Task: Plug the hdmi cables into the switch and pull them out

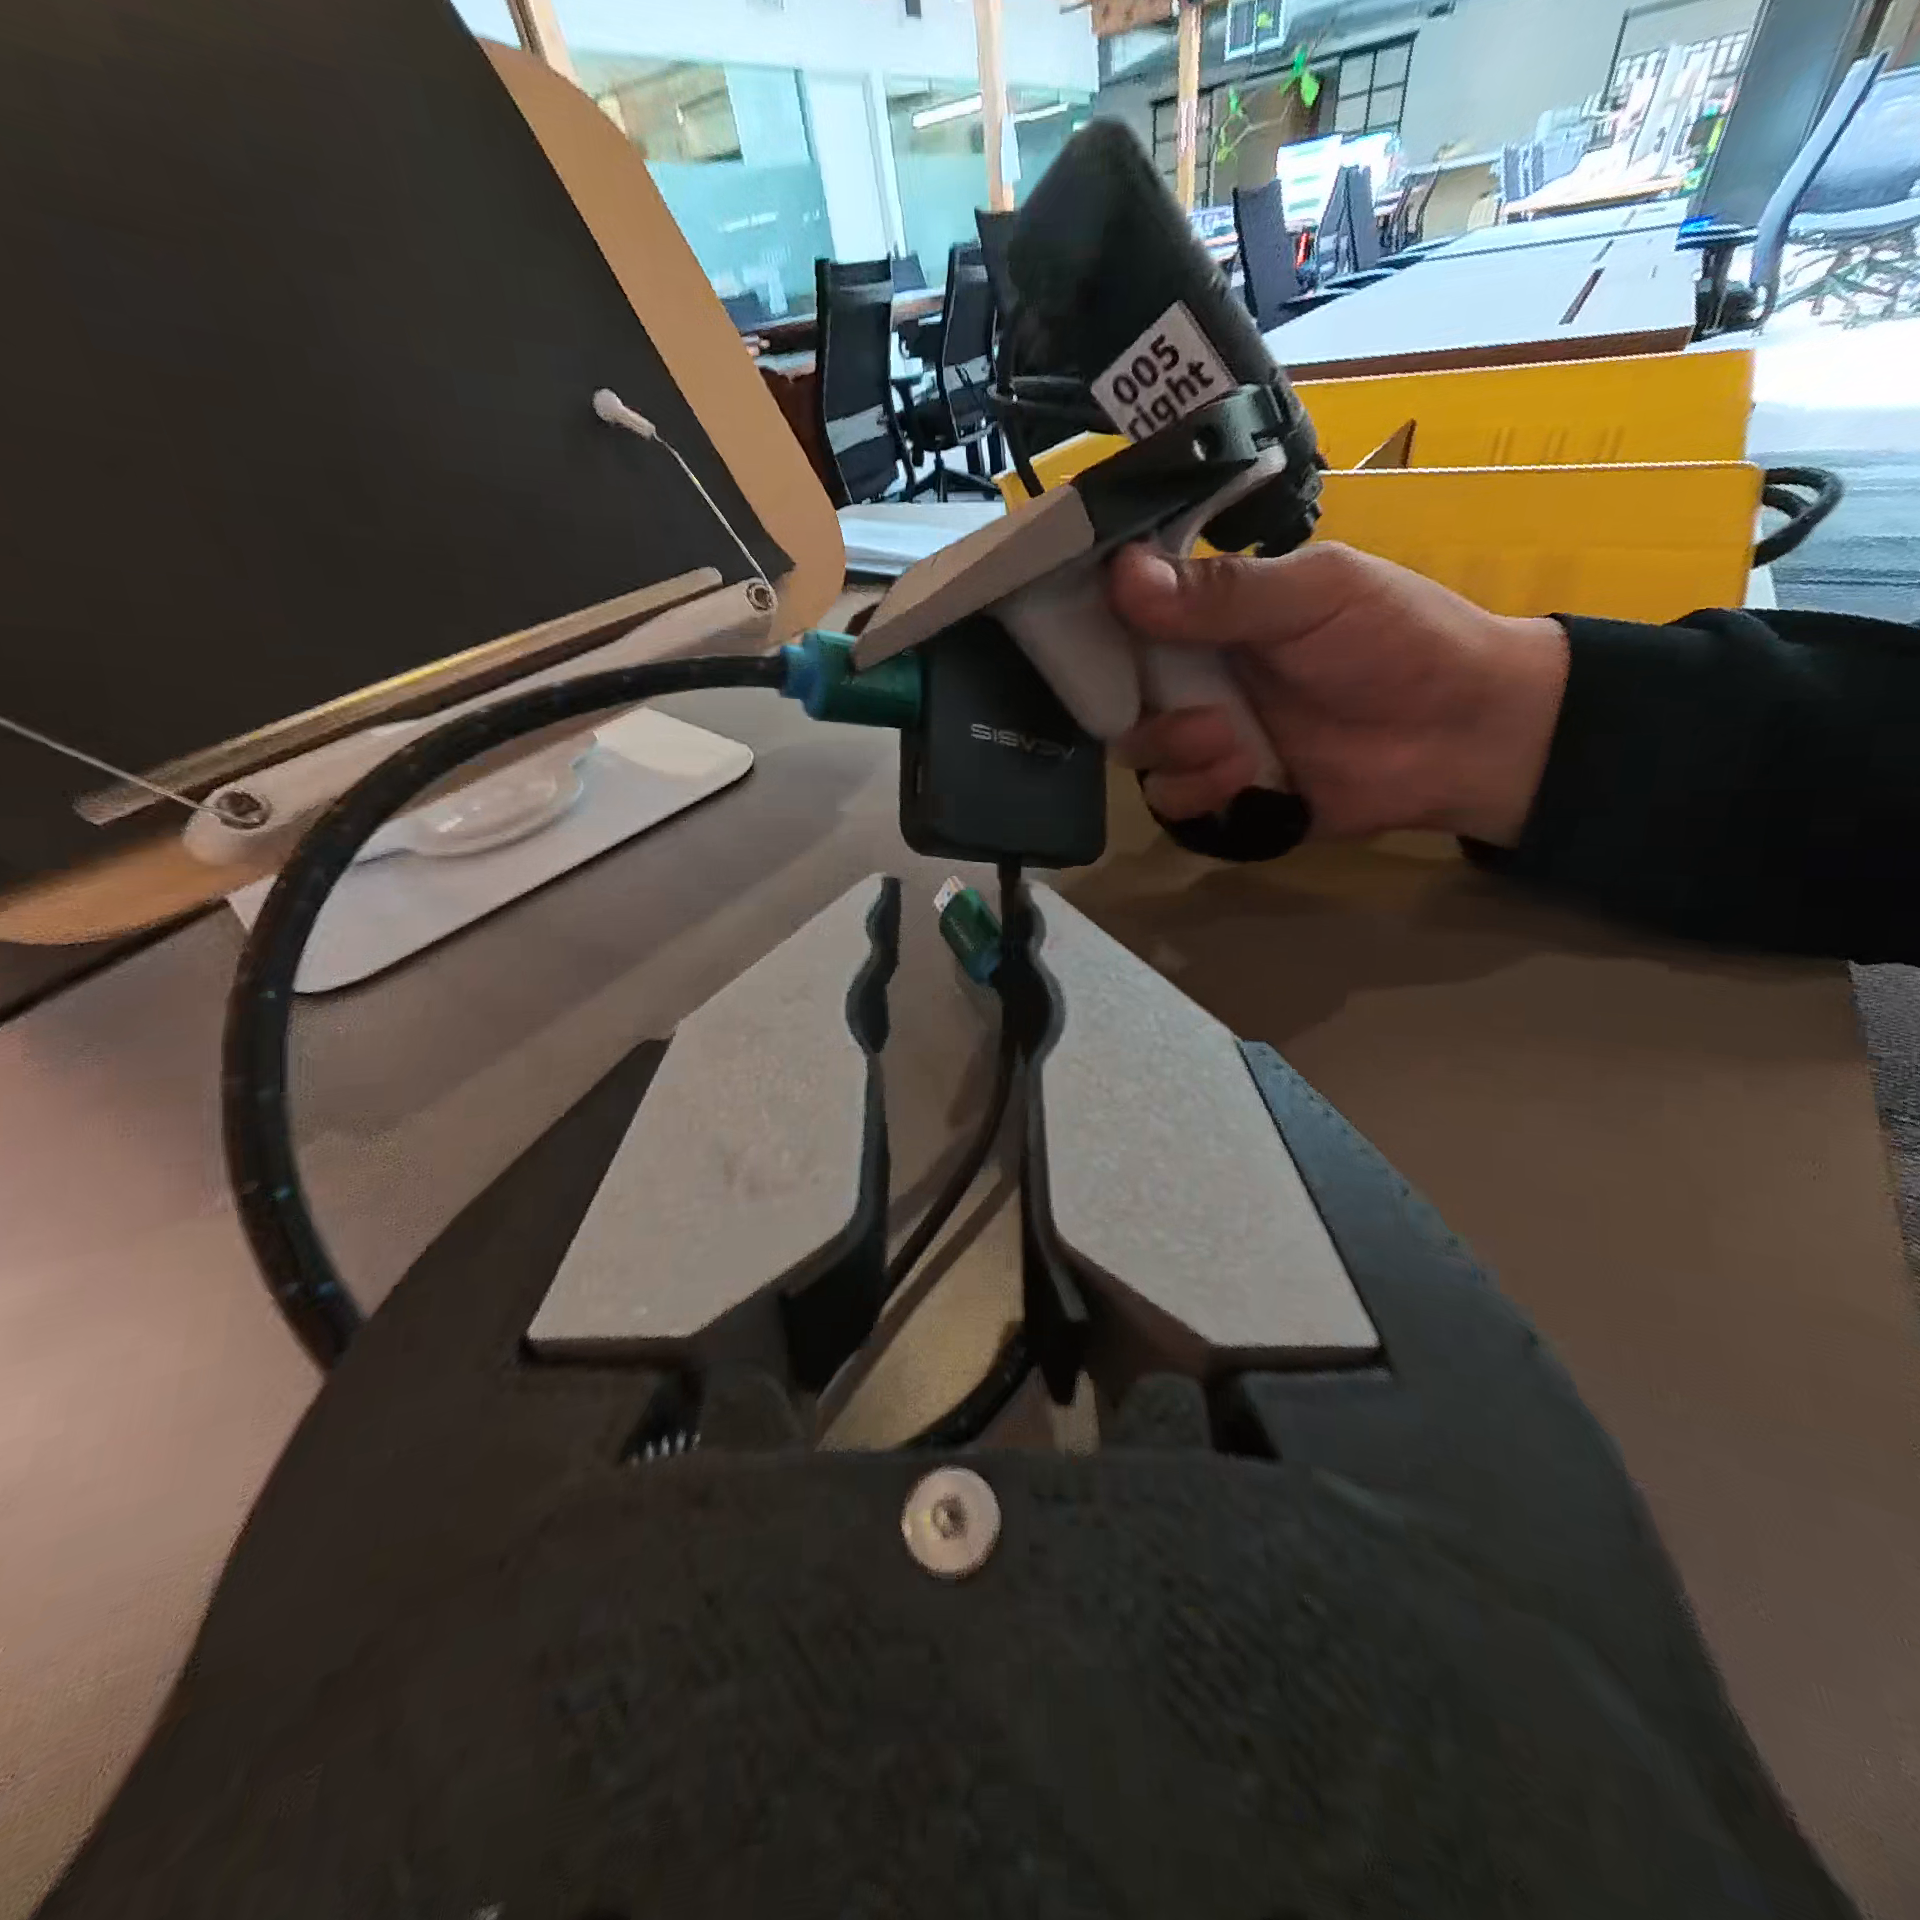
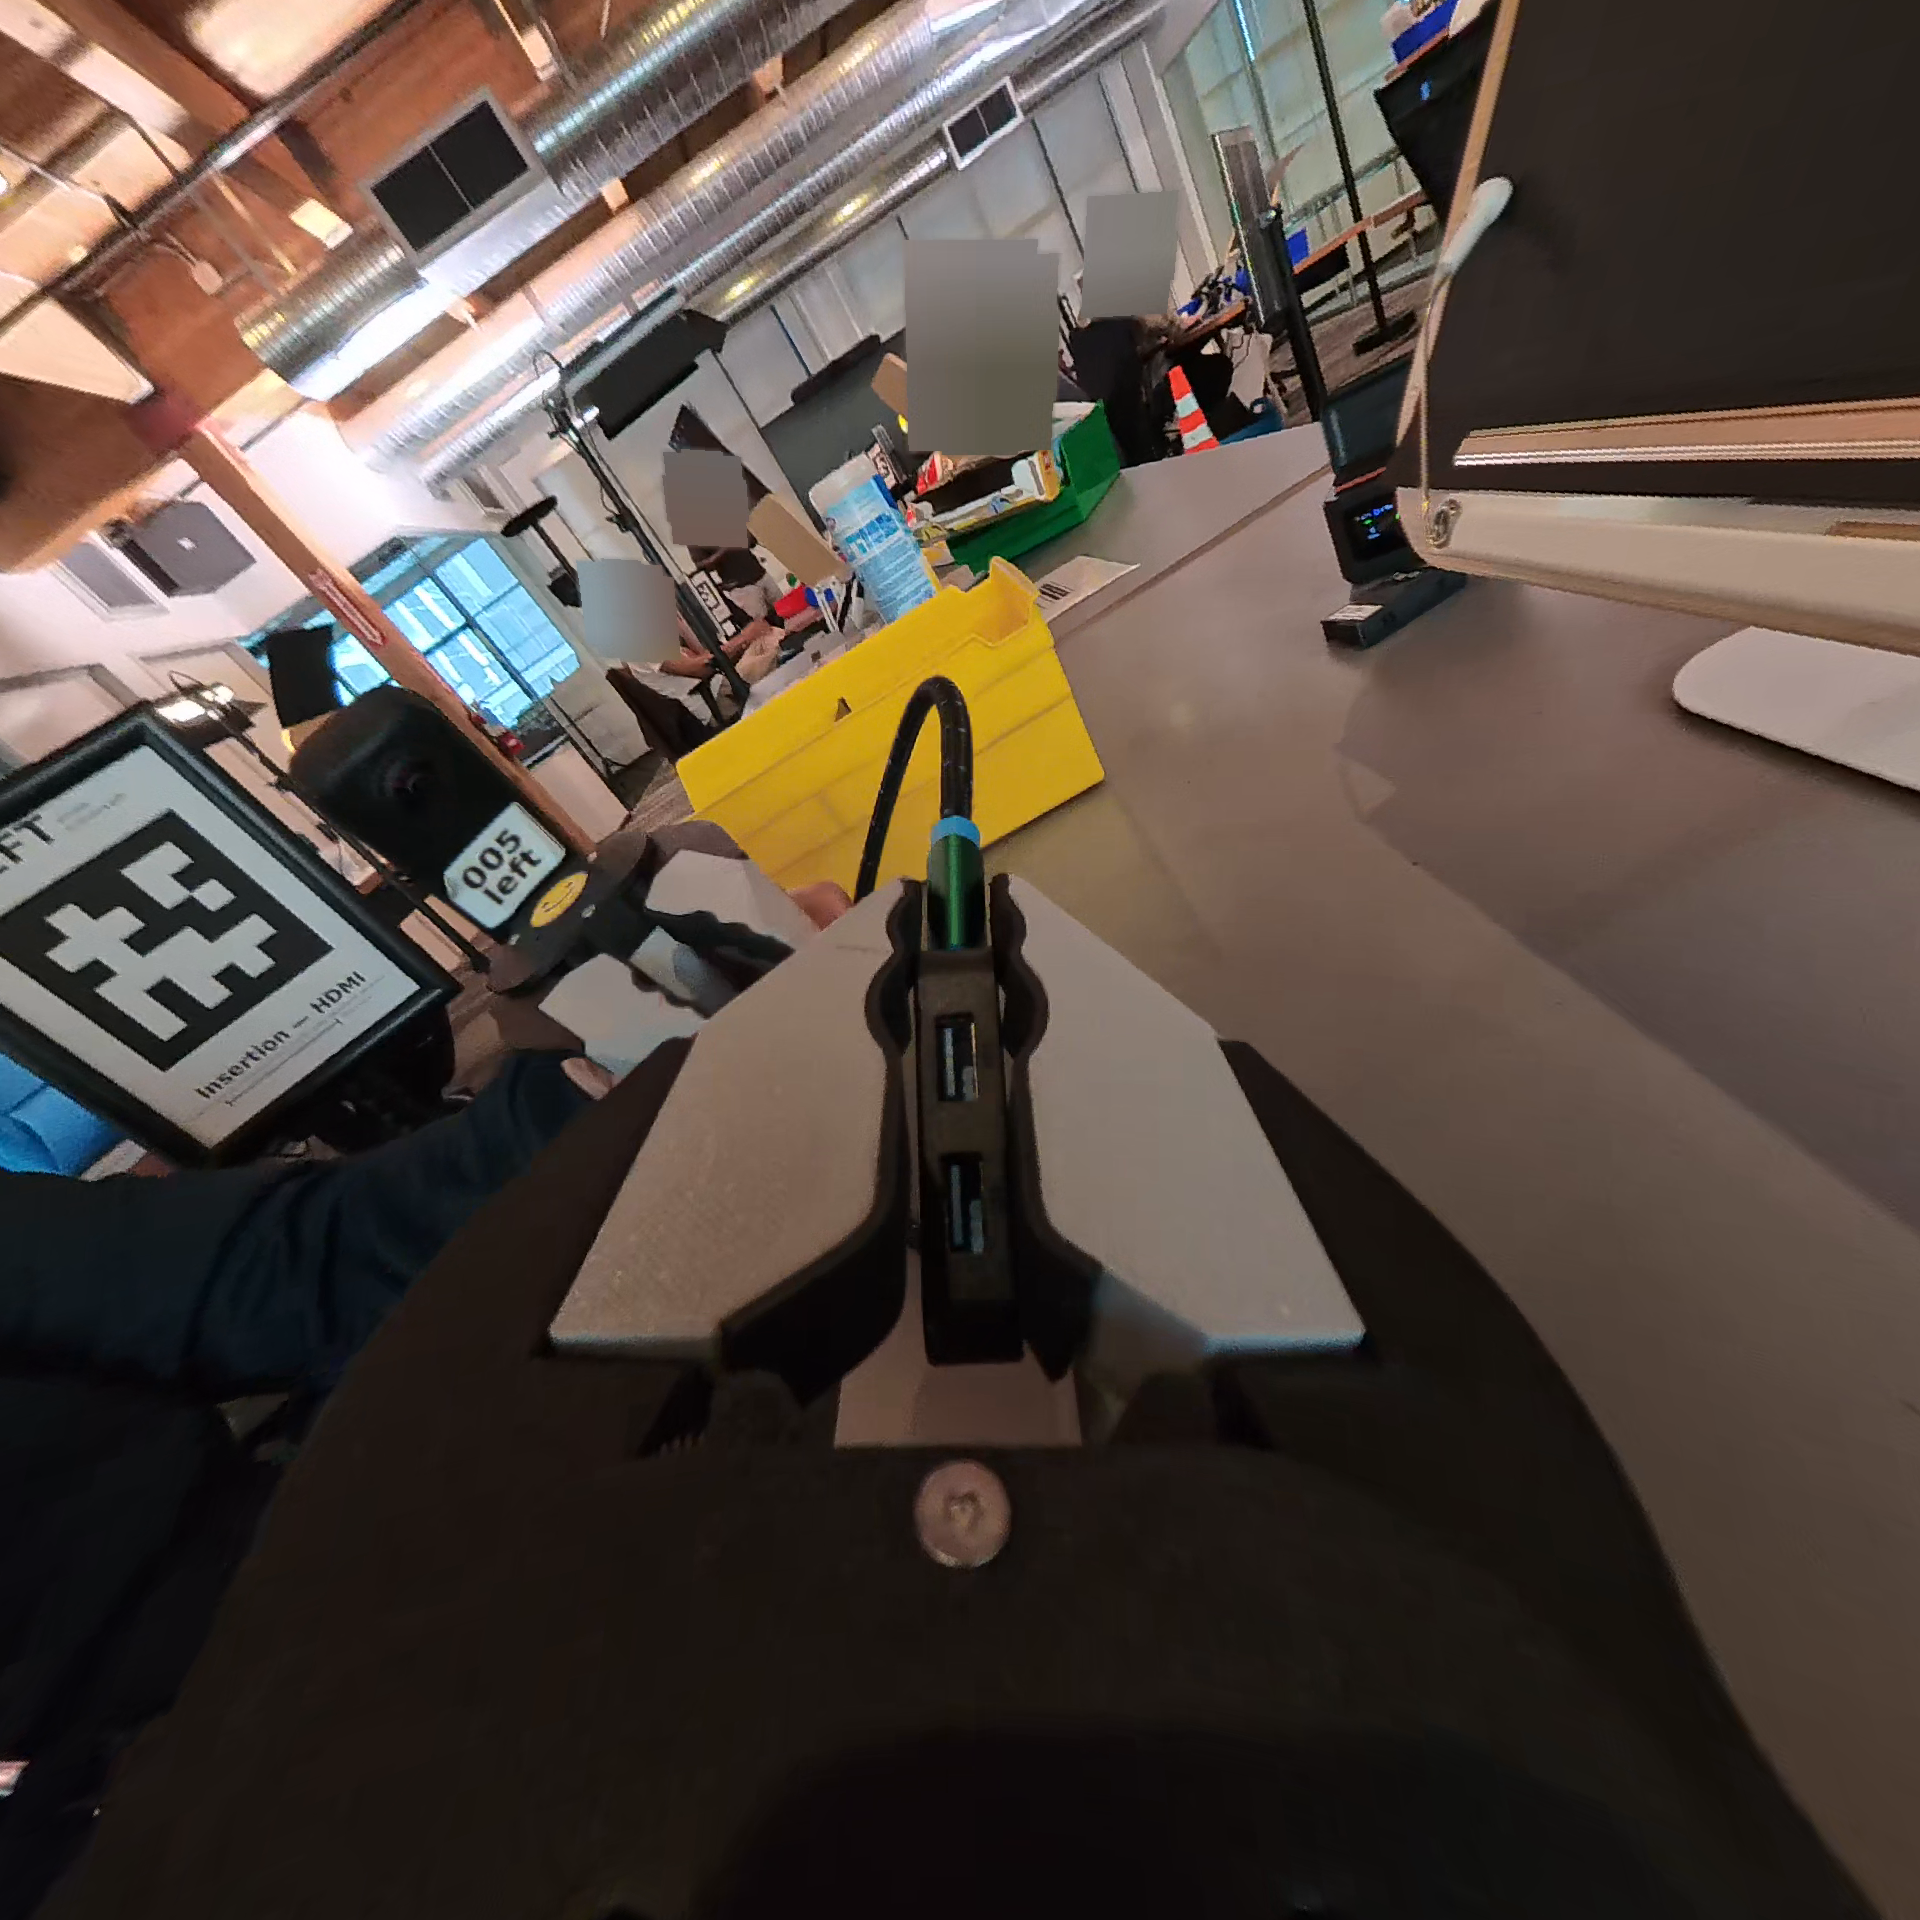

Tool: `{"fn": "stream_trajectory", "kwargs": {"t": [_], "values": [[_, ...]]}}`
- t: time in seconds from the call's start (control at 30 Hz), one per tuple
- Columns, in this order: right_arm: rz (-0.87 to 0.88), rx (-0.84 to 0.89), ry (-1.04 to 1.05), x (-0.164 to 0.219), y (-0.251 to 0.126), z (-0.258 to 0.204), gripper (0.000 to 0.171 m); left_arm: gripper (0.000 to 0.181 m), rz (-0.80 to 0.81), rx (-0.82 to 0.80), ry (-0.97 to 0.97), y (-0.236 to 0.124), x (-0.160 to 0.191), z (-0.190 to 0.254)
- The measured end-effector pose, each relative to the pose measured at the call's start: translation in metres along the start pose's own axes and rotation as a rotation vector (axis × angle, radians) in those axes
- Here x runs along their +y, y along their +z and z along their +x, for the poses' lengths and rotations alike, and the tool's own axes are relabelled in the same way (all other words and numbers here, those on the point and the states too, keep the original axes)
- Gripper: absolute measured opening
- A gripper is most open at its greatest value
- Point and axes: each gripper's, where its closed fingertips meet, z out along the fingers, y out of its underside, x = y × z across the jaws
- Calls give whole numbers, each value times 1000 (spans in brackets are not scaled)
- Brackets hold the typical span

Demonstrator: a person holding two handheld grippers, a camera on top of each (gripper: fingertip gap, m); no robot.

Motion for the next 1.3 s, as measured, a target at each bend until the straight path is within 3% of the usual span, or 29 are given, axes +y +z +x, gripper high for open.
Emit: {"fn": "stream_trajectory", "kwargs": {"t": [0.17, 0.27, 0.37, 0.57, 0.87, 1.07, 1.17, 1.3], "values": [[-3, -39, -17, 1, 5, -8, 10, 44, -58, -18, -72, 17, 5, 3], [-25, -95, -69, 4, 10, -23, 10, 49, -95, 0, -122, 27, 9, 7], [-50, -138, -125, 8, 15, -36, 10, 32, -118, 27, -108, 33, 12, 11], [-40, -221, -99, 7, 14, -48, 11, 23, -61, 108, -208, 29, 4, 14], [-49, -296, -35, 12, 17, -53, 11, 21, -36, 141, -226, 26, 1, 17], [-207, -172, -172, 31, 17, -41, 11, 21, -183, 132, -173, 22, 19, 13], [-230, -155, -252, 32, 15, -45, 11, 21, -182, 122, -128, 19, 16, 13], [-272, -154, -219, 38, 11, -41, 12, 21, -212, 135, -114, 19, 20, 16]]}}
